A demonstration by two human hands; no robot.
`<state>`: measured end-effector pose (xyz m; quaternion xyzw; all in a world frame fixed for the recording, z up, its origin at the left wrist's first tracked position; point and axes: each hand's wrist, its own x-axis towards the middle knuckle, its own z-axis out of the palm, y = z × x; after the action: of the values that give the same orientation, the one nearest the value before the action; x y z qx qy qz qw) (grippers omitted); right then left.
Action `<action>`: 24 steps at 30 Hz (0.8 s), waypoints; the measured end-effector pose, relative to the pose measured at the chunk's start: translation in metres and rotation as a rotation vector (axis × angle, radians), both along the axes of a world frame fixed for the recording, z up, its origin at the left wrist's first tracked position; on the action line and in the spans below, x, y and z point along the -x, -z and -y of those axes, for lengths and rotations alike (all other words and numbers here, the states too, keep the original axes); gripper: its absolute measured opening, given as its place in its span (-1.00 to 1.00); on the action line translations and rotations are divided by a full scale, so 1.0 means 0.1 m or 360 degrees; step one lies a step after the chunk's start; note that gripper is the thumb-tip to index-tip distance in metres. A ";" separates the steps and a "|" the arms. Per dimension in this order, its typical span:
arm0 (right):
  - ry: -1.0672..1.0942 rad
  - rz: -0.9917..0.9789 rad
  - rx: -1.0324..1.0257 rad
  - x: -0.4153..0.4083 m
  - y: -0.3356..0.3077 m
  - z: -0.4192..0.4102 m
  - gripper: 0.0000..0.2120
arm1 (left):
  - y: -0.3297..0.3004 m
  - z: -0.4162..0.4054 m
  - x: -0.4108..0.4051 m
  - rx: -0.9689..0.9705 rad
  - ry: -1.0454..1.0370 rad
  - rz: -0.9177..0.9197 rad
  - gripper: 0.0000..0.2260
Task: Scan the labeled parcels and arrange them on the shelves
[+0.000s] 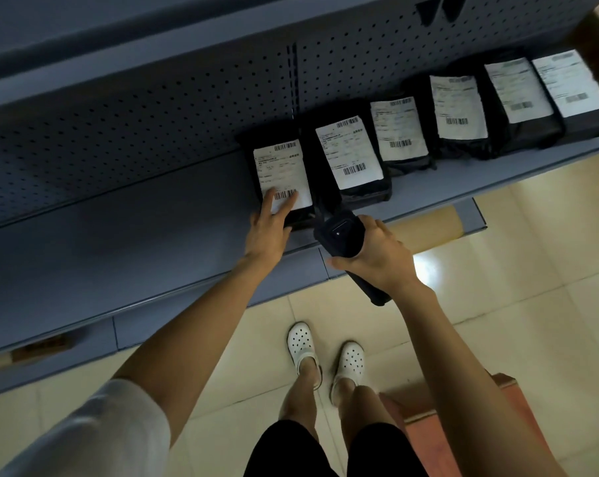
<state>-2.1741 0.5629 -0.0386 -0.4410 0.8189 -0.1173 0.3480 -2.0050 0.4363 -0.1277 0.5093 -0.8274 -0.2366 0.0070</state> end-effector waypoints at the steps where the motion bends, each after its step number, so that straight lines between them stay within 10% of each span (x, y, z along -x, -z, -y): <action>1: -0.0001 -0.0005 -0.0004 0.04 0.00 -0.01 -0.25 | -0.01 0.03 0.10 -0.0016 -0.0012 0.0016 -0.38; 24: -0.0887 -0.0034 0.0031 -0.60 -0.65 0.27 -0.15 | -0.84 -0.94 -1.41 0.0319 -0.0663 0.0036 -0.48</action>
<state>-2.1144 0.5360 0.0268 -0.6537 0.6685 -0.0204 0.3539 -1.8643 0.5299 -0.0433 0.6685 -0.7238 -0.1409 0.0970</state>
